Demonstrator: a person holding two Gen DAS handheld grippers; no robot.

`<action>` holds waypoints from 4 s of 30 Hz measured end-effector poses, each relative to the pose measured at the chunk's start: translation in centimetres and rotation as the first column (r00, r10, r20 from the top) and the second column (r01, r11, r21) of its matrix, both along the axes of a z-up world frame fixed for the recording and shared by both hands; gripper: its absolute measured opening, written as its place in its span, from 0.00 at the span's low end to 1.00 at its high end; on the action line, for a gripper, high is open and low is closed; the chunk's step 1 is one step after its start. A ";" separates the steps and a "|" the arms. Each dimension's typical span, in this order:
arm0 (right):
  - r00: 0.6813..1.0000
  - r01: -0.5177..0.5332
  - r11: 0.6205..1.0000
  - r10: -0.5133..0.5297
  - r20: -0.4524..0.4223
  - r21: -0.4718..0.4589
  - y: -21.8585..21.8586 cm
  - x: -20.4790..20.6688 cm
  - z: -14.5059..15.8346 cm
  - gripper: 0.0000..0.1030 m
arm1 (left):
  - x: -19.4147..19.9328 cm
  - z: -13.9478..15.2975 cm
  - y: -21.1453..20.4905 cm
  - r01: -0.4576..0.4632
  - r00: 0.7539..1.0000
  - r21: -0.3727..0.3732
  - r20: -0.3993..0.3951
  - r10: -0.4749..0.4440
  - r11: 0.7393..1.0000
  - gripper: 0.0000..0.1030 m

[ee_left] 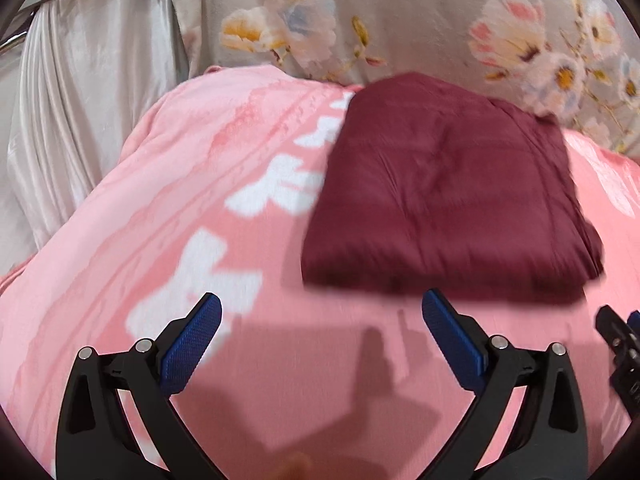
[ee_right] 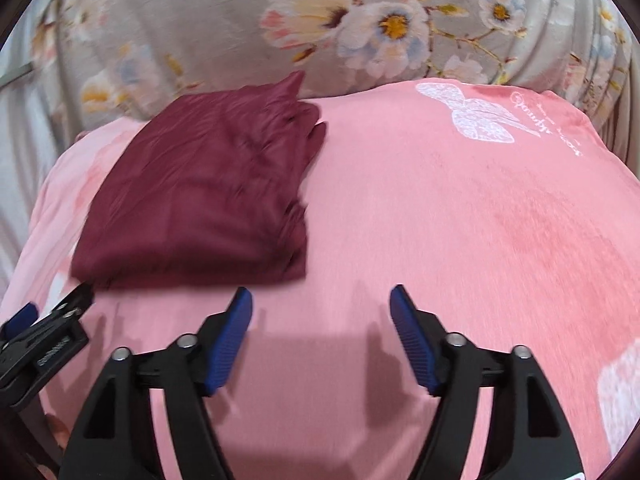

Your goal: Fold large clothes

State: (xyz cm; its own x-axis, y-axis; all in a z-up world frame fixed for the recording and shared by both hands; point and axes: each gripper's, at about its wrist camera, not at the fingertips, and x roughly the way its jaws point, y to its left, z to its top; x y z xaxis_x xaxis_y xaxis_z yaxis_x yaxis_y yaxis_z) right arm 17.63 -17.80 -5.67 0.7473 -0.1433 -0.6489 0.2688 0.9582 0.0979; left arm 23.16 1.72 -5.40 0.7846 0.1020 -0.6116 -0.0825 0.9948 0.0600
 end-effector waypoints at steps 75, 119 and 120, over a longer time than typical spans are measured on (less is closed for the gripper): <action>0.999 -0.047 0.995 0.048 0.005 -0.091 3.8 -9.7 -0.2 0.85 | -10.9 -0.7 -1.7 0.001 1.000 0.057 0.004 -0.002 0.998 0.95; 0.999 -0.048 0.994 0.049 0.007 -0.094 3.7 -9.7 -0.3 0.85 | -10.9 -0.5 -1.7 0.012 1.000 0.052 0.008 -0.013 0.999 0.93; 0.999 -0.048 0.994 0.048 0.006 -0.095 3.7 -9.7 -0.4 0.85 | -10.9 -0.5 -1.7 0.011 1.000 0.054 0.008 -0.011 0.998 0.93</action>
State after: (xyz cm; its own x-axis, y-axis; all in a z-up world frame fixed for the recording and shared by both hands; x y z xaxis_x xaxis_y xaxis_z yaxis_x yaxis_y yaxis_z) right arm 7.95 -14.11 -6.03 0.7600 -0.1677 -0.6279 0.2217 0.9751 0.0080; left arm 12.31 0.03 -5.88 0.7911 0.1263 -0.5985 -0.0723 0.9909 0.1134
